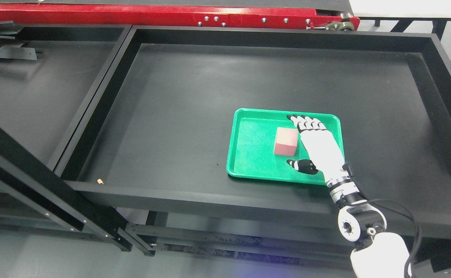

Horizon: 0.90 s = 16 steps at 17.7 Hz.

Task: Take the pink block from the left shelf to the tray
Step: 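Reach the right hand over the pink cube and close fingers around it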

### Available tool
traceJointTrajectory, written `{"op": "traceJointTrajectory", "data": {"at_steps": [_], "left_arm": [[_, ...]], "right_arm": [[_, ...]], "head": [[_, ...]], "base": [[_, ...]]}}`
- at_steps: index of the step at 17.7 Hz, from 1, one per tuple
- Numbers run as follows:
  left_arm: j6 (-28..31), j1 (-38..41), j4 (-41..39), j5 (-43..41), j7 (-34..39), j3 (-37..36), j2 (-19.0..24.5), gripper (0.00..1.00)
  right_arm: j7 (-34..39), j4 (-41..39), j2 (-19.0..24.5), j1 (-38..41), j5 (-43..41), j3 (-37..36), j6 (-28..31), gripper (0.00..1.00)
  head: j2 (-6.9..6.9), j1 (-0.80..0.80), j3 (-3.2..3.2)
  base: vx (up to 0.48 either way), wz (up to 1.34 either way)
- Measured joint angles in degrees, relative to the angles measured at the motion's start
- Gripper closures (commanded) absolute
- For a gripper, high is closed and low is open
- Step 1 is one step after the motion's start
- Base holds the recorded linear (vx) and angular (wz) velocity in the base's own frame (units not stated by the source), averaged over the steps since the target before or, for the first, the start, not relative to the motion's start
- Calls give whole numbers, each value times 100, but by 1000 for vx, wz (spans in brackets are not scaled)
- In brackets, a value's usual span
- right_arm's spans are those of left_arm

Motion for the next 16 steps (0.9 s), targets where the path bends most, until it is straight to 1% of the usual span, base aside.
{"op": "traceJointTrajectory", "data": {"at_steps": [8, 16], "left_arm": [[0, 0, 0, 0, 0, 0, 0, 0], [0, 0, 0, 0, 0, 0, 0, 0]], "right_arm": [[520, 451, 18, -272, -16, 162, -12, 1], [697, 825, 27, -311, 1, 294, -26, 3]], "head": [[0, 0, 0], [0, 0, 0]], "base": [[101, -41], [37, -8]]}}
